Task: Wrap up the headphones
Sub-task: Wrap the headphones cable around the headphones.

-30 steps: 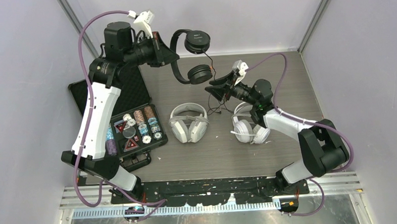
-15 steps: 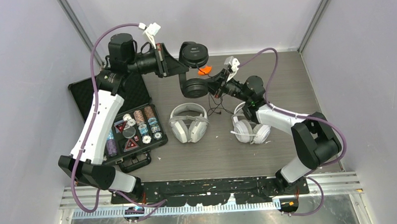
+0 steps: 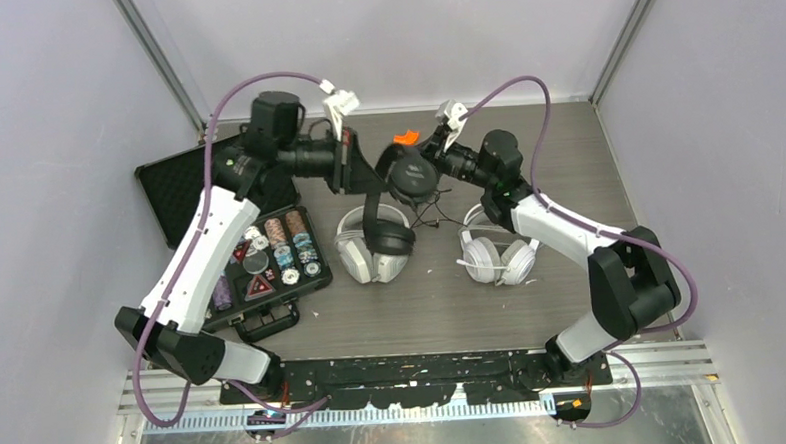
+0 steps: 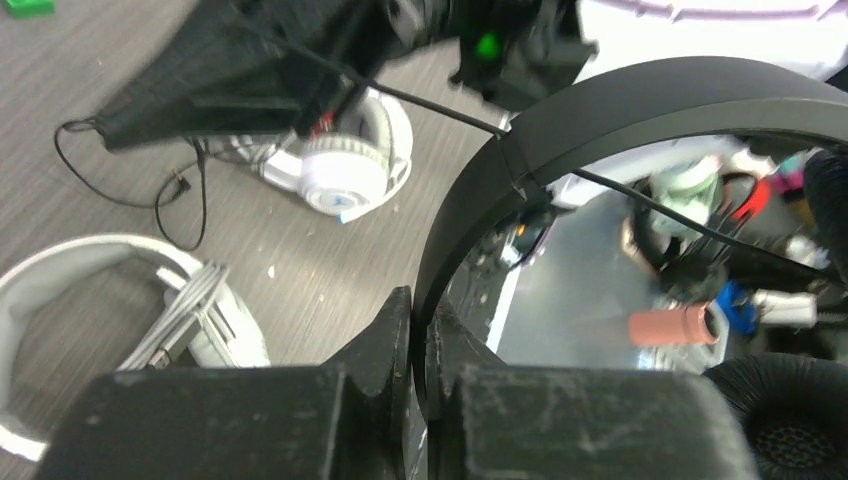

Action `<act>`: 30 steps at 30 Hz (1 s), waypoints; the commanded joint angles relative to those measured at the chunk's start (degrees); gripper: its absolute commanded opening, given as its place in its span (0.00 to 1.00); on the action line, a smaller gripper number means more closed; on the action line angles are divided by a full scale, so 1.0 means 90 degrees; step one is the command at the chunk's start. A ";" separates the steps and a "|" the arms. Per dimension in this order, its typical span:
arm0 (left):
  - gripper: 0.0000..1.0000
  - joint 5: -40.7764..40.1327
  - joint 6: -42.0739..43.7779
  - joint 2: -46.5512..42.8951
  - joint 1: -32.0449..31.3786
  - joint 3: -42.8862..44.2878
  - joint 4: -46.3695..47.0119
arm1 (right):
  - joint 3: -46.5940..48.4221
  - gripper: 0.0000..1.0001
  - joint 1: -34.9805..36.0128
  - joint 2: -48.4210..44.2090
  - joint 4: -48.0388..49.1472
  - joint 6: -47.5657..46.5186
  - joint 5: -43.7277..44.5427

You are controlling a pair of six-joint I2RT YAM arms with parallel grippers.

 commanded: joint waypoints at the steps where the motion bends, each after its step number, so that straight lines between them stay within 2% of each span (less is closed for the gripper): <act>1: 0.00 -0.0848 0.1434 -0.0132 -0.0655 0.0252 -0.1232 | 0.0658 0.00 -0.0169 -0.0463 -0.1268 -0.0419 -0.0102; 11: 0.00 -0.2970 0.2245 0.0339 -0.1125 0.0440 -0.2386 | 0.1955 0.00 -0.0303 -0.0562 -0.3919 -0.0457 -0.0184; 19: 0.00 -0.4162 0.2326 0.0612 -0.1292 0.0587 -0.2908 | 0.3122 0.00 -0.0305 -0.0348 -0.5997 -0.0564 0.0072; 25: 0.00 -0.5494 0.2350 0.1128 -0.1337 0.1142 -0.3259 | 0.3428 0.00 -0.0305 -0.0318 -0.6793 -0.0530 -0.0005; 30: 0.00 -0.6040 0.2209 0.1295 -0.1361 0.1144 -0.3116 | 0.3862 0.00 -0.0305 -0.0202 -0.7520 -0.0527 0.0075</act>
